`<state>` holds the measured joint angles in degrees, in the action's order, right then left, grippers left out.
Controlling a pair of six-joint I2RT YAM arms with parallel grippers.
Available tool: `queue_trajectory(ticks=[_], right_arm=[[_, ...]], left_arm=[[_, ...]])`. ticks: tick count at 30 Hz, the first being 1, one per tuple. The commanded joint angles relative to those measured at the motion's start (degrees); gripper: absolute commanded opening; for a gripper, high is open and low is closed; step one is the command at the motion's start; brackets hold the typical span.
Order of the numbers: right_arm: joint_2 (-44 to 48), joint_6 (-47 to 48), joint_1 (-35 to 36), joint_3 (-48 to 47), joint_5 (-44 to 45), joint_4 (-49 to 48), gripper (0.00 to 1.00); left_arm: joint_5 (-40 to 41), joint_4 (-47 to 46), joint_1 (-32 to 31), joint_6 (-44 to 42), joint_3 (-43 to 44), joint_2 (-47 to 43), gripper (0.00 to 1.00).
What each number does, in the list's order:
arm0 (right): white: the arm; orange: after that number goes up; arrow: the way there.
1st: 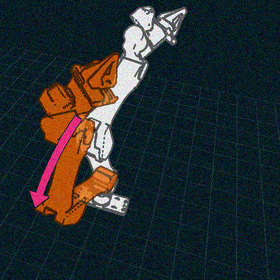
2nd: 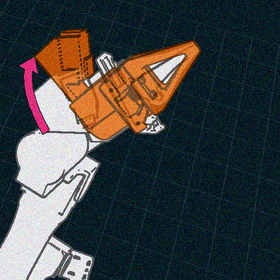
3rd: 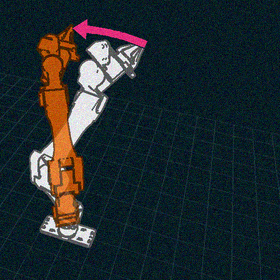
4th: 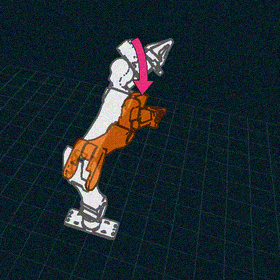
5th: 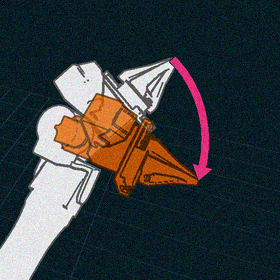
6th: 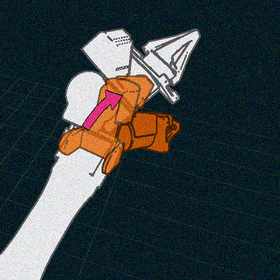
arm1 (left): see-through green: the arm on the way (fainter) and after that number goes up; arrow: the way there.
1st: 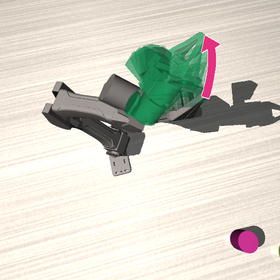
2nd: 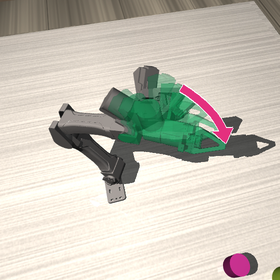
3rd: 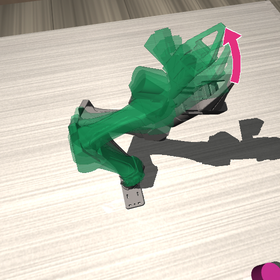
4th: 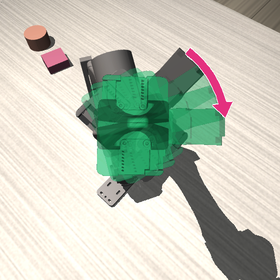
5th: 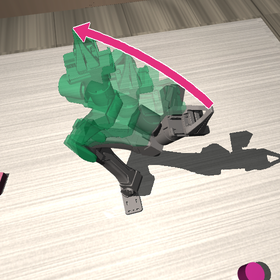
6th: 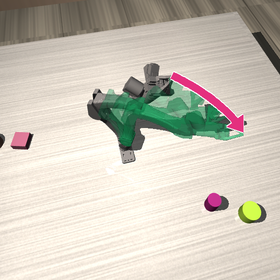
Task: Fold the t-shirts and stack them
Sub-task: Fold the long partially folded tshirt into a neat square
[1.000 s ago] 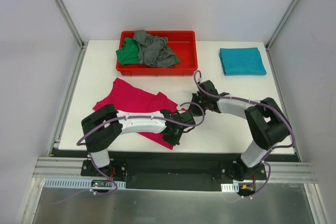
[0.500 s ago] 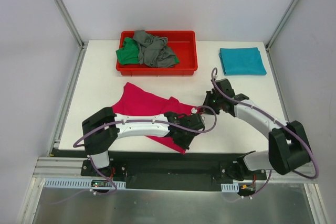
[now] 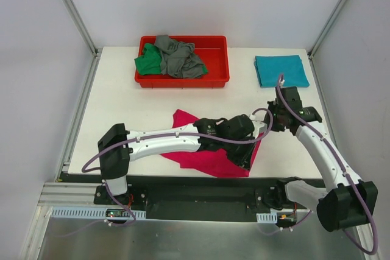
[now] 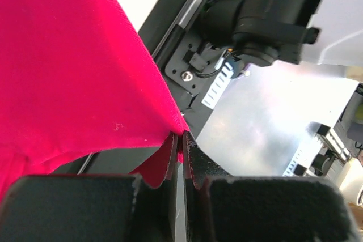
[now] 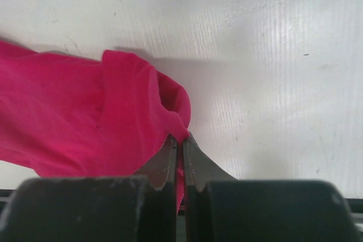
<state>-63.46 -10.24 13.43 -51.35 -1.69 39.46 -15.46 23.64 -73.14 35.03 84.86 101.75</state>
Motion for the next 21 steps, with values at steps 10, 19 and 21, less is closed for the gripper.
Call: queue_trajectory(ticks=[10,19,21], right_arm=[[-2.45,4.35,1.59,-12.1,-1.55,4.22,0.0],[-12.81,2.42,11.25,-24.3,0.37,3.95,0.01],[-15.54,2.07,13.36,-27.12,0.73,4.22,0.0]], left_arm=[[-2.65,-2.81,2.91,-0.93,-5.74,-8.49,0.0],[-0.71,-2.81,11.08,0.13,-20.42,-22.9,0.0],[-1.06,-2.72,13.81,0.74,-24.37,-26.41,0.0]])
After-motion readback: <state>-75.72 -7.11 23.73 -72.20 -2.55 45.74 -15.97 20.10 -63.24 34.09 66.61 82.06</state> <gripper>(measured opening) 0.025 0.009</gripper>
